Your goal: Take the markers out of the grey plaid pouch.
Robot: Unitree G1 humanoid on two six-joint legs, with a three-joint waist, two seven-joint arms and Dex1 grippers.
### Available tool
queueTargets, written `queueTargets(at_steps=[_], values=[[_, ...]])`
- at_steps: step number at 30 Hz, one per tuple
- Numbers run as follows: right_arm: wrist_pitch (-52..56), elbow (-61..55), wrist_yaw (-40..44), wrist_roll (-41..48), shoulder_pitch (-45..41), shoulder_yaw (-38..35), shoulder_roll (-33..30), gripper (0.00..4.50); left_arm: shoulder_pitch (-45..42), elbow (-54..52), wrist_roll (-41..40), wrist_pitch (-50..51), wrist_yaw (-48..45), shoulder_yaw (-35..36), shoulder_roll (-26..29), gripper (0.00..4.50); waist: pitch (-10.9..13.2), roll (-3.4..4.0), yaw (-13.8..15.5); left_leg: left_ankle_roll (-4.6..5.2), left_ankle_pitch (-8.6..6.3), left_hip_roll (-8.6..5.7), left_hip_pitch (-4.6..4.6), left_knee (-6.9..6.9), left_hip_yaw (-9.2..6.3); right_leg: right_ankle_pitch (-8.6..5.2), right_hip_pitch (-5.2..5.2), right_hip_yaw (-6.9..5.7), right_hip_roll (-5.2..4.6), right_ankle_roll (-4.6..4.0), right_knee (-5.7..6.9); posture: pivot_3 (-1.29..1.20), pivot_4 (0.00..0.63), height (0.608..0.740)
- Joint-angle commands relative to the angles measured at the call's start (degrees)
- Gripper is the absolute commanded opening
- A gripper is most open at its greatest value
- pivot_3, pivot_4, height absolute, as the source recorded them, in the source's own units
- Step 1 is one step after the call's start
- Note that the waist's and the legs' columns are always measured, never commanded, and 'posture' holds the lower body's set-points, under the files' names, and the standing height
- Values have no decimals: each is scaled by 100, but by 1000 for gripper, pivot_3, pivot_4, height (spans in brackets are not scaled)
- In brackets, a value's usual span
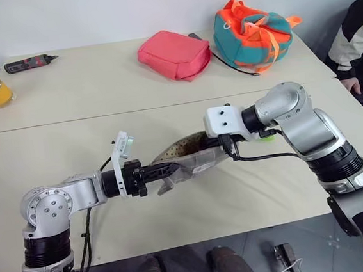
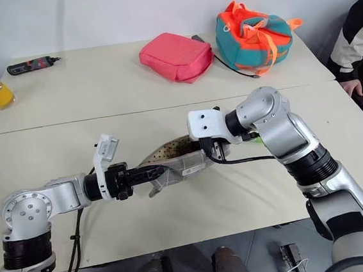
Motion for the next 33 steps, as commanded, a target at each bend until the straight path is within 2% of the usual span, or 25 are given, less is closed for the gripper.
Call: queueTargets(at_steps=[1,2,5,11,26,33], values=[[79,-277,95,-62,-15,186,-111,33,5,23,-44,-134,43,75,23,0,0,0,-1,0,0,0,0,1,0,0,1,0,1,0,-1,0,150,740],[93,-292,80,-60,35,256,-87,33,95,-57,187,-259,-22,-72,128,0,0,0,-7,0,0,0,0,2,0,0,1,1,0,0,-1,0,150,740],[216,-222,-17,-27,133,398,38,590,325,-319,759,-752,-276,-451,368,0,0,0,-24,0,0,2,1,-1,4,0,-1,4,4,0,-2,0,150,740],[-299,81,-486,-374,251,670,319,2579,411,-284,774,-885,-240,-453,341,0,0,0,-17,0,0,3,1,2,4,0,0,4,6,-1,-4,0,150,740],[-645,743,-711,-810,388,1118,828,2579,425,-176,853,-963,-271,-534,264,0,0,0,-31,0,0,7,4,3,5,0,1,4,10,-1,-2,0,150,740],[-735,1138,-727,-782,241,1060,1140,2579,459,-267,854,-997,-226,-528,209,0,-1,-1,-72,0,0,8,15,6,5,0,14,4,12,-1,0,0,150,740]])
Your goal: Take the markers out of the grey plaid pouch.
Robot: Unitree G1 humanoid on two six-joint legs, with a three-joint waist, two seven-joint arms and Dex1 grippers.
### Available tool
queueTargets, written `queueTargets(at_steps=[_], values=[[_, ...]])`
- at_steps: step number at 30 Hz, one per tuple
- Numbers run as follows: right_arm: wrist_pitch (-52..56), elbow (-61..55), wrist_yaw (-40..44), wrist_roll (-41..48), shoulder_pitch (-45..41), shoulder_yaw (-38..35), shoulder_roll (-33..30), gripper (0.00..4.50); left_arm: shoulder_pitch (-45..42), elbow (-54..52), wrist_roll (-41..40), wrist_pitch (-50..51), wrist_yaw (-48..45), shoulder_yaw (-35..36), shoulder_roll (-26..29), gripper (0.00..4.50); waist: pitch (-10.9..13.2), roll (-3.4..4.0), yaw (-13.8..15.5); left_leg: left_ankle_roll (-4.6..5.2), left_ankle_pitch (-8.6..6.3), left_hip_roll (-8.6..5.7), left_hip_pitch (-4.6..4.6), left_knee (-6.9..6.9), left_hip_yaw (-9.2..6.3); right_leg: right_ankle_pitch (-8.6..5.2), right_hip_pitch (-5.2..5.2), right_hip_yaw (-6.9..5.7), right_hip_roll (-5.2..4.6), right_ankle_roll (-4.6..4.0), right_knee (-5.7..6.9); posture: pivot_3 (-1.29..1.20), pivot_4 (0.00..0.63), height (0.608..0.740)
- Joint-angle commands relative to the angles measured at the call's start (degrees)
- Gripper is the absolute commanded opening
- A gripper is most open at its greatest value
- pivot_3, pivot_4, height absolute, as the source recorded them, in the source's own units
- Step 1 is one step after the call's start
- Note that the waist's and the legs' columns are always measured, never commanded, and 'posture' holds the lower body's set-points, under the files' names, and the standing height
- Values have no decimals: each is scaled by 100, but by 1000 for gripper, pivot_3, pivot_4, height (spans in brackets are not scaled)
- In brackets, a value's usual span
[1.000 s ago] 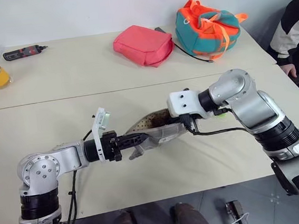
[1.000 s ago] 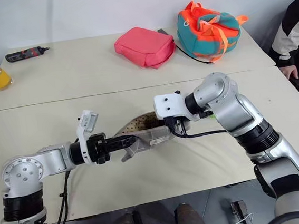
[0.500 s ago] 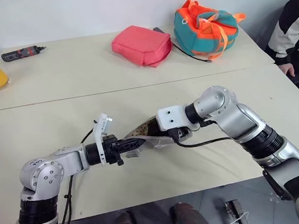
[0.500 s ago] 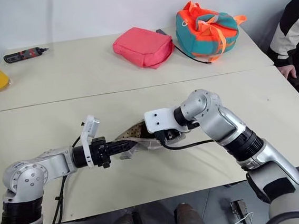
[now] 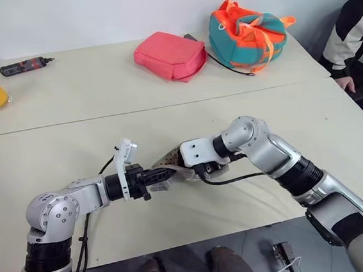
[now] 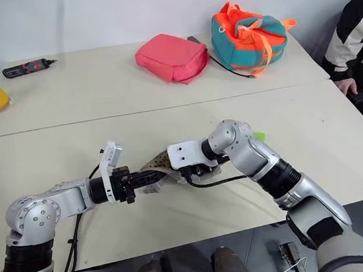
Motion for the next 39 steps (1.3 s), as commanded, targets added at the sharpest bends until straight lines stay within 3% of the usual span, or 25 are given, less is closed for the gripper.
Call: queueTargets(at_steps=[1,13,19,29,32,36,39], values=[[31,31,32,107,38,-35,147,2579,85,-187,-59,-84,-23,53,-39,0,0,0,-17,0,0,0,0,1,0,0,1,0,0,0,1,0,150,740],[384,-886,468,578,114,-269,-77,2579,17,-201,-247,-392,-181,330,-146,0,0,-1,16,-1,0,-4,-7,-8,-2,0,-12,-2,-6,0,0,0,150,740],[-98,-199,-51,-88,34,23,-39,2579,51,-363,-431,-333,-316,289,-145,0,0,-1,21,0,0,-4,-8,-10,0,0,-12,-1,-5,0,0,0,150,740],[-357,362,-180,-397,26,241,166,2579,163,-360,-254,-370,-281,139,-118,0,0,0,-1,0,0,-2,-5,-6,-1,0,-7,-2,-3,0,0,0,150,740],[-434,492,-167,-507,77,317,160,1987,156,-360,-240,-358,-252,115,-134,0,0,-1,-16,0,0,-1,-1,0,-1,0,0,-1,-2,0,1,0,150,740],[-443,527,-104,-567,118,369,128,660,183,-383,-222,-393,-244,121,-140,0,0,0,-18,0,0,-1,-1,6,-1,0,2,0,-2,0,3,0,150,740],[-485,553,-135,-597,105,343,133,574,178,-380,-241,-368,-218,141,-156,0,0,-1,-16,0,0,-2,-1,8,-3,0,4,-1,-3,0,3,0,150,740]])
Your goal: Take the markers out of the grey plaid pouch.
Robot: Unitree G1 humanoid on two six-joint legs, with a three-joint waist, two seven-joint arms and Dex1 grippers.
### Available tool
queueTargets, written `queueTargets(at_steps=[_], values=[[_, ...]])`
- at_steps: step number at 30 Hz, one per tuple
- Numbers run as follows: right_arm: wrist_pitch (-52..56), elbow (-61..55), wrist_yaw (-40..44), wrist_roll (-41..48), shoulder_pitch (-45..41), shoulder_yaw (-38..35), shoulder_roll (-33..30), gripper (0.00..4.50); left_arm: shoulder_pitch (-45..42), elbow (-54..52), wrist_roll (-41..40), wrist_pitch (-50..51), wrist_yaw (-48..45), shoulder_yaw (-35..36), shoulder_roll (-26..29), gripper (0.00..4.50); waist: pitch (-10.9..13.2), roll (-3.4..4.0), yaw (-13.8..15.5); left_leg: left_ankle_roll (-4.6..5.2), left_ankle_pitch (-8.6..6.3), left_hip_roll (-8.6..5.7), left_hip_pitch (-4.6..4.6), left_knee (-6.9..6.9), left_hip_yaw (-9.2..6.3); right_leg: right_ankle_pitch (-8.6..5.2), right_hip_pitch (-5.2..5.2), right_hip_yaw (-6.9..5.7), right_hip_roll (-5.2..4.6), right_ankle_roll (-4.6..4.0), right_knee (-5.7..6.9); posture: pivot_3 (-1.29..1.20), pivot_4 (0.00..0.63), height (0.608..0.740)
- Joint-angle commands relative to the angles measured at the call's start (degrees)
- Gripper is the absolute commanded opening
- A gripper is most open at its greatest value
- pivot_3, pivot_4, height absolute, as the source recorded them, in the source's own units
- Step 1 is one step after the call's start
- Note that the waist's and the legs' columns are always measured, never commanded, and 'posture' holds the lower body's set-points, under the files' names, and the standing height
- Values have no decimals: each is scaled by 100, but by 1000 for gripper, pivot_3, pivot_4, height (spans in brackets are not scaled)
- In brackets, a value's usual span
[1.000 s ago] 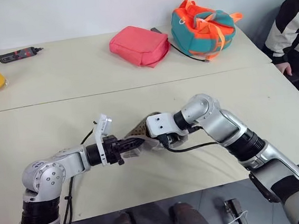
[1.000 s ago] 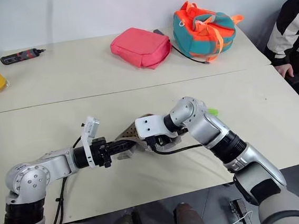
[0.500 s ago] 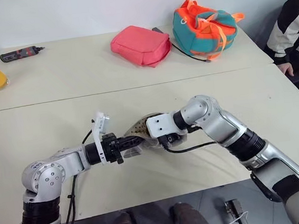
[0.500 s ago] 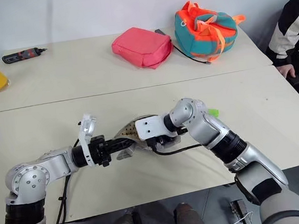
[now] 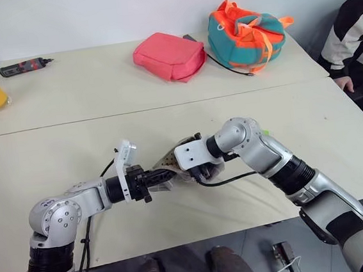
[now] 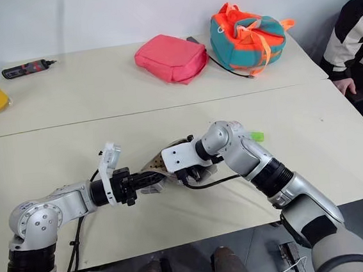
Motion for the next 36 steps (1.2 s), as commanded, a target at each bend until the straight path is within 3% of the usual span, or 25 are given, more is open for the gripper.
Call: queueTargets(at_steps=[1,5,13,17,24,30,36], values=[[42,305,1,-231,169,172,-43,574,-16,-278,-173,-130,-97,98,-18,0,0,0,-1,0,0,0,0,0,0,0,0,0,0,0,0,0,150,740],[185,64,153,-62,181,2,-144,574,-33,-246,-164,-134,-99,107,-15,0,0,0,7,0,0,-1,0,1,0,0,1,0,-1,0,0,0,150,740],[1010,-936,547,1001,20,-1056,-447,574,137,-217,154,-365,-416,81,390,0,1,0,77,0,0,-3,-7,-20,1,0,-15,-1,-3,0,-5,0,150,740],[1211,-1029,567,1335,-74,-1378,-596,574,-21,-61,602,-879,-392,-20,378,0,1,0,77,0,0,-5,-9,-25,4,0,-16,-1,-4,0,-13,0,150,740],[1393,-1015,362,1679,-158,-1633,-564,574,-382,222,836,-1262,-308,58,167,0,1,0,70,0,0,-5,-13,-28,6,0,-19,0,-3,0,-18,0,150,740],[1101,-651,130,1366,-185,-1464,-760,574,-124,-50,583,-872,-706,-61,489,0,2,1,47,-1,0,-2,-14,-34,11,0,-34,3,-1,0,-18,0,150,740],[985,-599,292,1513,-105,-1526,-979,574,-437,506,1523,-1793,-154,46,276,0,4,-1,95,-1,0,-7,-18,-35,10,0,-35,0,-7,0,-22,0,150,740]])
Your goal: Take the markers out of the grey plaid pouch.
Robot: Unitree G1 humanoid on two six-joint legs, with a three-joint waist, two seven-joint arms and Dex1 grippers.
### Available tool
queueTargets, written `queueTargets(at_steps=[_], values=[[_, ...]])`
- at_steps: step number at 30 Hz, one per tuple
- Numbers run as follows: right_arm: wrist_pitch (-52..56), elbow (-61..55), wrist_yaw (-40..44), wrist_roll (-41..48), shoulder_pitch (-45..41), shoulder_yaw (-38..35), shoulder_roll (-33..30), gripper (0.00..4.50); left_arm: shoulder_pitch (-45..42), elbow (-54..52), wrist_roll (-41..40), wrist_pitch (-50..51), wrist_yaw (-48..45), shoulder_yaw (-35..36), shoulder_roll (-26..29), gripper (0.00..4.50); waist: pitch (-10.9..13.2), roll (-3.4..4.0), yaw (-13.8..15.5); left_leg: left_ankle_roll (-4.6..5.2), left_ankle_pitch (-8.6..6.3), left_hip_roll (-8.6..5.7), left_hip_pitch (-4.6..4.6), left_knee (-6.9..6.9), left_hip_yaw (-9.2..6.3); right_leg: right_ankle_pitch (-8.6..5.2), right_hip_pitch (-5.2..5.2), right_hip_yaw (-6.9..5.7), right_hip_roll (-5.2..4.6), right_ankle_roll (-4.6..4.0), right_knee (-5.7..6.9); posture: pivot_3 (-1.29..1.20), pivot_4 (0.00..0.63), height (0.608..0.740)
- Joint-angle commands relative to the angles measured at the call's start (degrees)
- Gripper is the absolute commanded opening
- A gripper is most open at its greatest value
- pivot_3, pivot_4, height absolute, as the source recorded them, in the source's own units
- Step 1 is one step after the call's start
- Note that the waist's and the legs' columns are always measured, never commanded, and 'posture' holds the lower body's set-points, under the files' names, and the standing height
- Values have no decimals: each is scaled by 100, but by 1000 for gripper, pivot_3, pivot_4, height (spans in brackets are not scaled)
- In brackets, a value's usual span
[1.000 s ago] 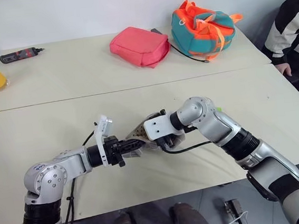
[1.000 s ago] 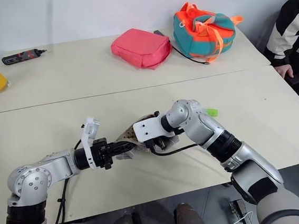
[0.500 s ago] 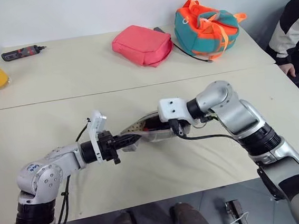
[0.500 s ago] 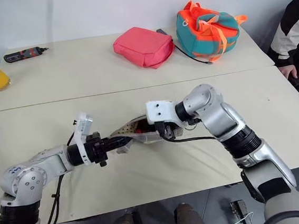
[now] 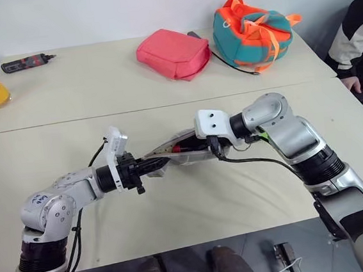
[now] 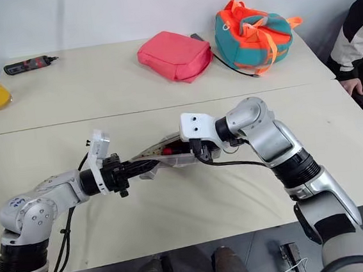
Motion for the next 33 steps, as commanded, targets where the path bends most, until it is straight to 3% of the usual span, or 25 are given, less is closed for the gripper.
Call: queueTargets(at_steps=[1,11,16,22,24,26,30,33], values=[[-35,-23,82,128,-61,-340,-308,574,-191,384,532,-574,347,299,-73,0,0,-1,4,0,0,-1,-1,1,-1,0,3,0,-1,0,-2,0,150,740],[520,-558,-154,1156,9,-718,294,574,29,-15,466,-498,47,-82,-203,0,1,-1,-42,-3,-1,10,1,-3,3,0,-10,4,10,0,17,0,150,740],[705,-808,-323,1405,34,-713,486,574,-200,62,625,-764,356,-78,-655,0,1,-1,2,-2,-1,6,-5,0,2,0,-9,1,4,0,16,0,150,740],[771,-965,-965,1901,-275,-1146,1190,574,-226,20,850,-928,265,-133,-706,0,1,-1,-39,-2,-1,8,-7,-1,3,0,-10,3,9,0,22,0,150,740],[846,-969,-1068,2078,-405,-1333,1261,574,-247,167,1099,-1150,225,-51,-553,0,1,-1,-37,-3,-1,9,-7,0,2,0,-17,2,10,0,32,0,150,740],[893,-937,-1066,2184,-507,-1474,1138,574,-437,731,2165,-2542,449,76,-294,0,1,-1,-26,-5,1,10,-12,3,4,0,-30,3,12,0,39,0,150,740],[913,-1017,-970,2169,-510,-1385,854,574,-686,1582,3058,-3709,830,405,63,0,0,-2,-19,-5,1,7,-22,9,8,0,-42,3,6,0,38,0,150,740],[468,-824,-915,1571,-262,-944,482,574,-535,1974,3820,-4351,1024,428,499,0,0,-1,-32,-4,0,8,-62,12,19,1,-90,3,0,3,45,0,150,740]])
